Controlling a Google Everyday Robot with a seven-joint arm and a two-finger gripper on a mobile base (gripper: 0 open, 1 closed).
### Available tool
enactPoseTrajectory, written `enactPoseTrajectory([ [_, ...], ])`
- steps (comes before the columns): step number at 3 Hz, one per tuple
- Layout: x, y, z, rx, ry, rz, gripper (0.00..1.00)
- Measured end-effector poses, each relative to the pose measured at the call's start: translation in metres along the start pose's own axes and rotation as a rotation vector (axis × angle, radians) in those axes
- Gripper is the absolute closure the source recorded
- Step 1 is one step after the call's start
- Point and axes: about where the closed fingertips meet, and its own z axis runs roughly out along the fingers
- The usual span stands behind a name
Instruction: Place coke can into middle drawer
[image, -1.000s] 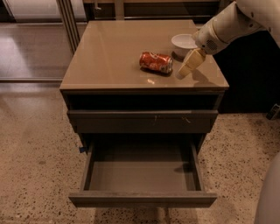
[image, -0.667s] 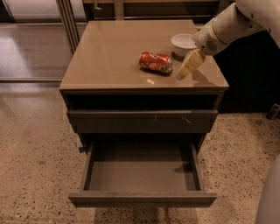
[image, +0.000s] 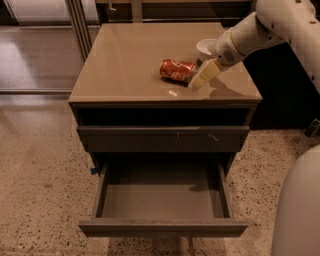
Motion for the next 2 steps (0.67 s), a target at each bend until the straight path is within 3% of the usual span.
enactPoseTrajectory([
  [2, -0.030, -0.003, 0.035, -0.068, -0.035, -0.013, 0.00],
])
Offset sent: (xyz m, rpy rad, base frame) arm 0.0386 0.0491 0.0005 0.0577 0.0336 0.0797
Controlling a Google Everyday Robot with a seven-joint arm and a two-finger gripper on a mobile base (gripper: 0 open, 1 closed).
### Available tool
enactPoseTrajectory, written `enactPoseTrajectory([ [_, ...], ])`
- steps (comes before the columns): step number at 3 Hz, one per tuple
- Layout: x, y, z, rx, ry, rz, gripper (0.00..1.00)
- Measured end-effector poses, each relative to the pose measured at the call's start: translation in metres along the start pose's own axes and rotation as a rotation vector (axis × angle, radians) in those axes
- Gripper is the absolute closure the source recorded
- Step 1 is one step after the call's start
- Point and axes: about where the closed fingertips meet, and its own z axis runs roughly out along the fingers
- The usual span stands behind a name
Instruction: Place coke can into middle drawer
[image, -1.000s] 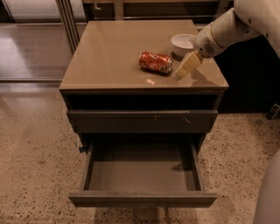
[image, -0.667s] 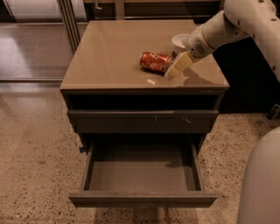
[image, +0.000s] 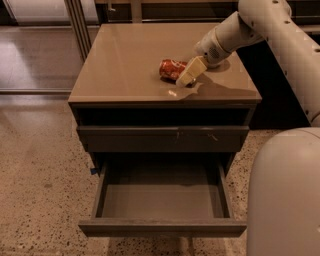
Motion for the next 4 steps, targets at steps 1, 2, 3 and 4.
enactPoseTrajectory([
  [1, -0.005, -0.003, 0.010, -0.020, -0.011, 0.012, 0.00],
  [2, -0.007, -0.004, 0.020, -0.040, -0.014, 0.022, 0.00],
  [3, -0.006, -0.006, 0.031, -0.057, -0.015, 0.035, 0.00],
  [4, -0.003, -0.006, 0.041, -0.069, -0.009, 0.044, 0.00],
])
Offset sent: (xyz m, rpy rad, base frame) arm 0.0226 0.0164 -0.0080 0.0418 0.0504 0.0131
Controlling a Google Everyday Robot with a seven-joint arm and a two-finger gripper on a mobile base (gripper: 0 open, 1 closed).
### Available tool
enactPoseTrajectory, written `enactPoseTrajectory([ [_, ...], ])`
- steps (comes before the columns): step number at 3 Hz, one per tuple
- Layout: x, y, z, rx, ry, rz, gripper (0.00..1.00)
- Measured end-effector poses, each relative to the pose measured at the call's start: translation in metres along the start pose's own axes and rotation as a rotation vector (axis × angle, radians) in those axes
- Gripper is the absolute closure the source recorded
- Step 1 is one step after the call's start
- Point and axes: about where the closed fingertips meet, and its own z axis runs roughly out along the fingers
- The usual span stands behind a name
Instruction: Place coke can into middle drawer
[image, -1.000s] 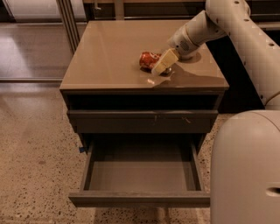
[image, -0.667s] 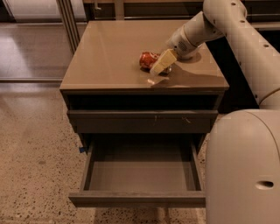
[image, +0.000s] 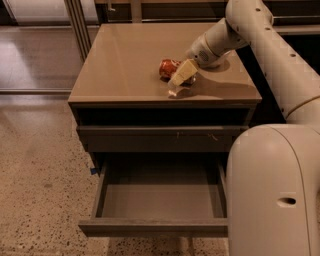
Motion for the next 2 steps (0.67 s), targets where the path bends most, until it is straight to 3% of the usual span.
enactPoseTrajectory([
  [1, 0.0061, -0.0010, 0.0099, -0.008, 0.014, 0.013, 0.00],
  [2, 0.0061, -0.0009, 0.0101, -0.008, 0.014, 0.013, 0.18],
])
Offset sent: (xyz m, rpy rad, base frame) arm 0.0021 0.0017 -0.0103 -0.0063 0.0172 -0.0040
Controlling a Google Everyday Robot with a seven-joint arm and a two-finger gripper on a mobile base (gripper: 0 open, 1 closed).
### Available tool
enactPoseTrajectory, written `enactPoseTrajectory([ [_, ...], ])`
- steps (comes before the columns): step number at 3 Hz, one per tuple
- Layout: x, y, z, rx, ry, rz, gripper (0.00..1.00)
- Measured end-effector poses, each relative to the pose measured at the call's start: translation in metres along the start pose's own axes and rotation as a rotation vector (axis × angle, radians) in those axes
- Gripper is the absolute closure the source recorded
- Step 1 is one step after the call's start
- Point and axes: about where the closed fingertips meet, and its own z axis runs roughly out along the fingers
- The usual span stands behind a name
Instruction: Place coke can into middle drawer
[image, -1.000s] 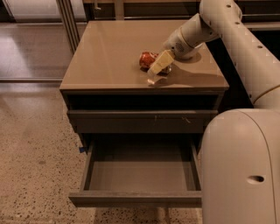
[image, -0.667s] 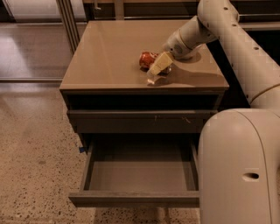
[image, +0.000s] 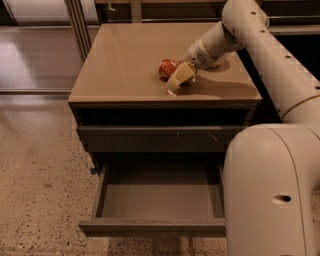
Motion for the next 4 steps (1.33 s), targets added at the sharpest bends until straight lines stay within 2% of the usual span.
enactPoseTrajectory([
  [3, 0.0000, 0.0000, 0.0001, 0.000, 0.000, 0.000, 0.88],
  [4, 0.0000, 0.0000, 0.0002, 0.000, 0.000, 0.000, 1.00],
])
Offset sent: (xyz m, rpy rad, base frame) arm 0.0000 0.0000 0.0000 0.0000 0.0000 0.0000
